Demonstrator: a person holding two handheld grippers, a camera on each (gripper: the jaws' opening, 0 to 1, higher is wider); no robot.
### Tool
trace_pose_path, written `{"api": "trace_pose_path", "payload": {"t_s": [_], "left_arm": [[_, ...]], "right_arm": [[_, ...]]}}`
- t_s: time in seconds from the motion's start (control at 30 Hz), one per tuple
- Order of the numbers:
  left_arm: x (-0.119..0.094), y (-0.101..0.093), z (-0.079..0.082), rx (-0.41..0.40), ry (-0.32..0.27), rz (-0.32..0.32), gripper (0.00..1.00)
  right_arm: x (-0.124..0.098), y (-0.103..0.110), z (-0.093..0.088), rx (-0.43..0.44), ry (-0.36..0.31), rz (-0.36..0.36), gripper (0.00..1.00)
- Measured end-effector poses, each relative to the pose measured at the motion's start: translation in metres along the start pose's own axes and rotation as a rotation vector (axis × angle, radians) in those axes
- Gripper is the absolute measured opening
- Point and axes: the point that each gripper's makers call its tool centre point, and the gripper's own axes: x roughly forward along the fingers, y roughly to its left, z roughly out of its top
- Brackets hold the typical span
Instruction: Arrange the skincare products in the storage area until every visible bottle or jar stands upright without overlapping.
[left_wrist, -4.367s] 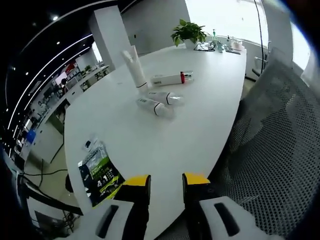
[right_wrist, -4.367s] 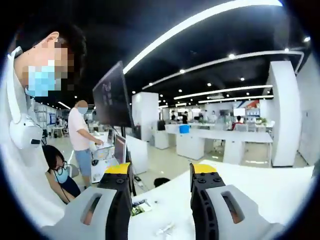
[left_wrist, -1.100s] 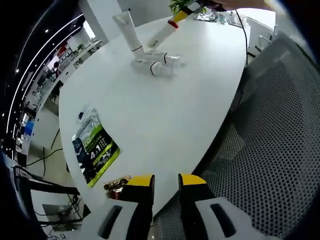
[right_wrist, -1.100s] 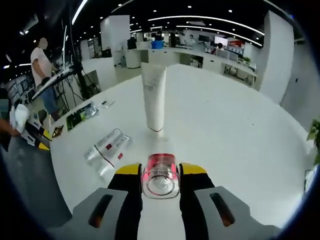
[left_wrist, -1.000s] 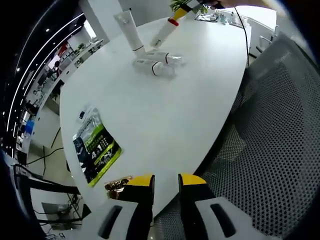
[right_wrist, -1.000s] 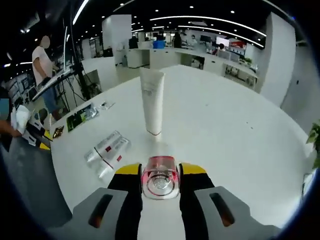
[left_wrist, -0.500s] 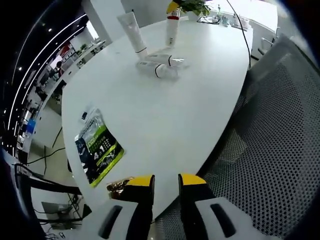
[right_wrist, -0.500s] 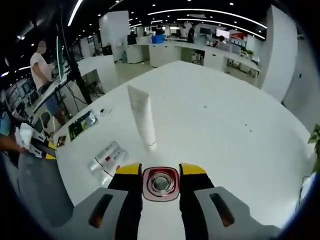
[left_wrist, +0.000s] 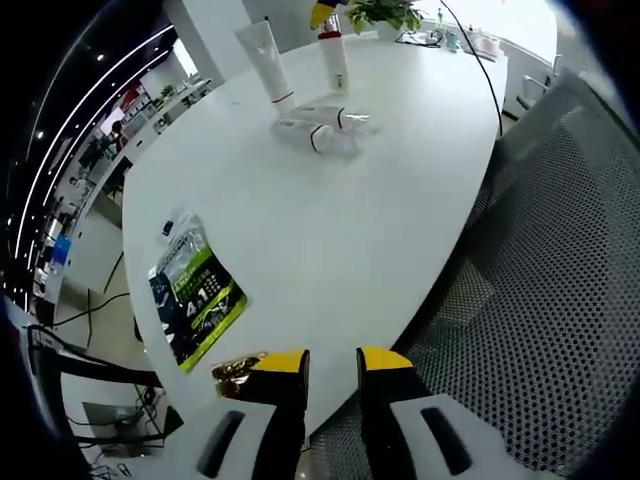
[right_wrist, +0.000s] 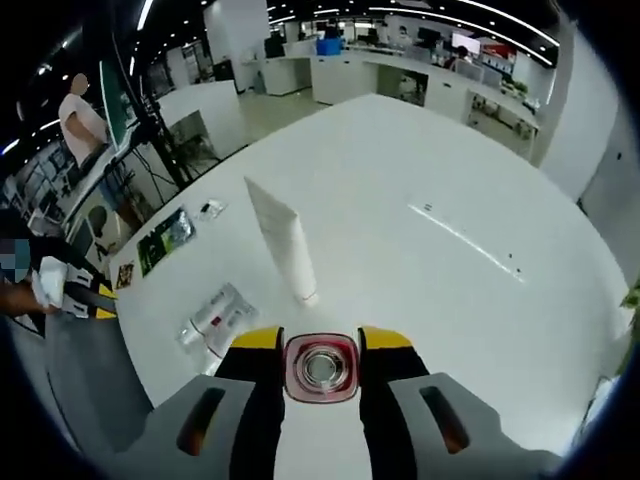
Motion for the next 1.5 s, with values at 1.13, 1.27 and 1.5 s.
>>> {"api": "trace_pose_path", "payload": {"t_s": [1.13,1.27,1.5], "left_arm": [[0.003,-0.009,-0.006,0.032,0.049,-0.042,0.20],[0.003,-0.009,-0.008,0.032,0.058,-0.045,0.20],[0.004,-0.010,-0.008,0.033,0.061,-0.049,0.20]], "right_arm": [[-0.009,0.022,-0.027,-0.356,-0.208,0.218,0.48],[-0.008,0.027,-0.017,-0.285,-0.232,0.301,0.43],[-0.006,0.026,-0.006,-0.304,-0.303,0.335,0.32]]}}
